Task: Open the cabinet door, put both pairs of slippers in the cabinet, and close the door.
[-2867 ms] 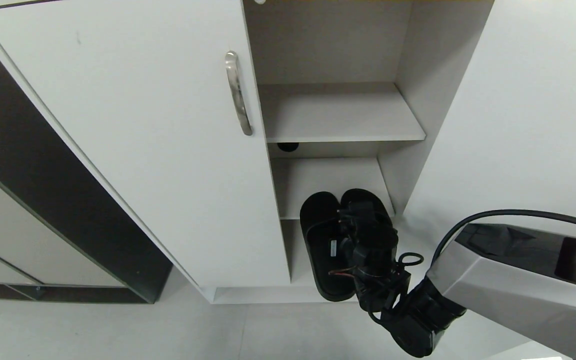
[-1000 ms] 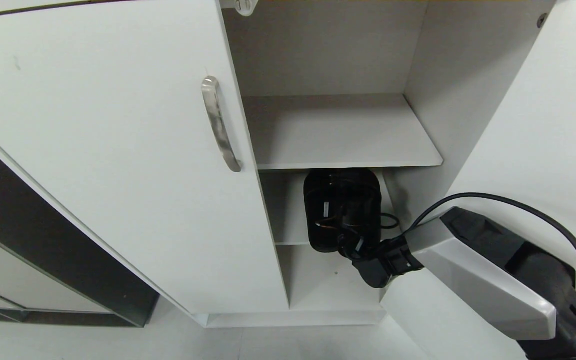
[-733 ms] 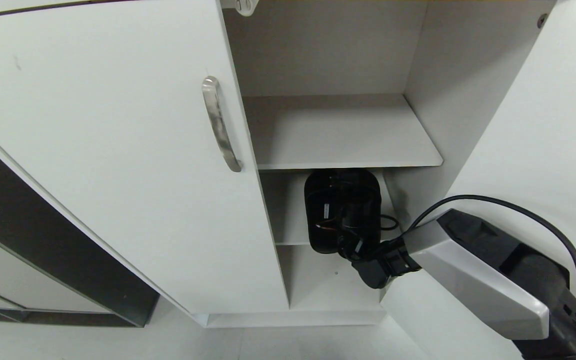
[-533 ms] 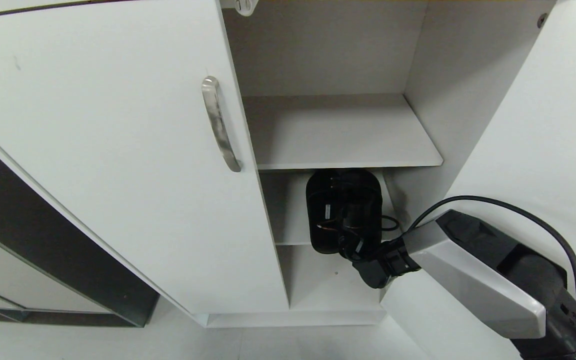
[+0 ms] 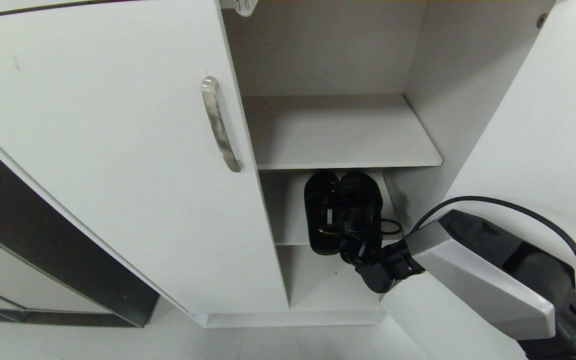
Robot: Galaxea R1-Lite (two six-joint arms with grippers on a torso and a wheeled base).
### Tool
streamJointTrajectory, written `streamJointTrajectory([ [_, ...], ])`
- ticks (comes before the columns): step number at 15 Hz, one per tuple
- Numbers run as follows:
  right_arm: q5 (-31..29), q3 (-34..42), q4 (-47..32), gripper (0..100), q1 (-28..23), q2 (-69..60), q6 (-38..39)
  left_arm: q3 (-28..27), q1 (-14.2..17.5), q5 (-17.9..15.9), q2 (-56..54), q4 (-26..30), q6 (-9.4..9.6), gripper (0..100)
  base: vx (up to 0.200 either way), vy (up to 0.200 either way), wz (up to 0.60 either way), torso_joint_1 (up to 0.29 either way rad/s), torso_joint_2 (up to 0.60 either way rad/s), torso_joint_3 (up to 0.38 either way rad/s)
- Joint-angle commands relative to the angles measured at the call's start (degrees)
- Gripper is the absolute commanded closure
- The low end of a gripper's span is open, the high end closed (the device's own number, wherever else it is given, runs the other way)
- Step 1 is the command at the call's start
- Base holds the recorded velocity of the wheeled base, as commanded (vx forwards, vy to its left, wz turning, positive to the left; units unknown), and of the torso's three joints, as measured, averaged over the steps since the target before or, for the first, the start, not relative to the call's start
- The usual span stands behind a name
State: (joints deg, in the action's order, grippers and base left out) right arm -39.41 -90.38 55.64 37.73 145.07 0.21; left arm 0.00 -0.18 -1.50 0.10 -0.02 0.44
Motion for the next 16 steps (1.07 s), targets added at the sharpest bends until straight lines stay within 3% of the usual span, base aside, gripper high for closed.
streamJointTrajectory([
  [1,-1.3,5.0,1.5,0,1.6,-5.4,0.0,0.0,0.0,0.0,0.1,-0.1,0.0,100,0.0,0.0,0.0,0.0,0.0,0.0],
  [3,-2.0,10.1,3.2,0,3.0,-9.3,0.0,0.0,0.0,0.0,0.1,0.0,0.0,100,0.0,0.0,0.0,0.0,0.0,0.0],
  [5,-2.4,20.0,6.3,0,5.2,-14.6,0.1,0.0,0.0,0.0,0.1,-0.1,0.0,100,0.0,0.0,0.0,0.0,0.0,0.0],
  [10,-3.5,37.6,18.1,0,9.0,-19.9,0.0,0.0,0.0,0.0,0.1,-0.1,0.0,100,0.0,0.0,0.0,0.0,0.0,0.0],
  [12,-3.5,40.0,20.6,0,10.0,-20.4,-0.1,0.0,0.0,-0.1,0.1,0.0,0.09,100,0.0,0.0,0.0,0.0,0.0,0.0],
  [16,-3.4,40.1,20.9,0,10.0,-20.4,-0.5,0.0,0.0,-0.1,0.1,0.0,0.09,100,-0.2,0.0,0.0,0.0,0.0,0.004],
])
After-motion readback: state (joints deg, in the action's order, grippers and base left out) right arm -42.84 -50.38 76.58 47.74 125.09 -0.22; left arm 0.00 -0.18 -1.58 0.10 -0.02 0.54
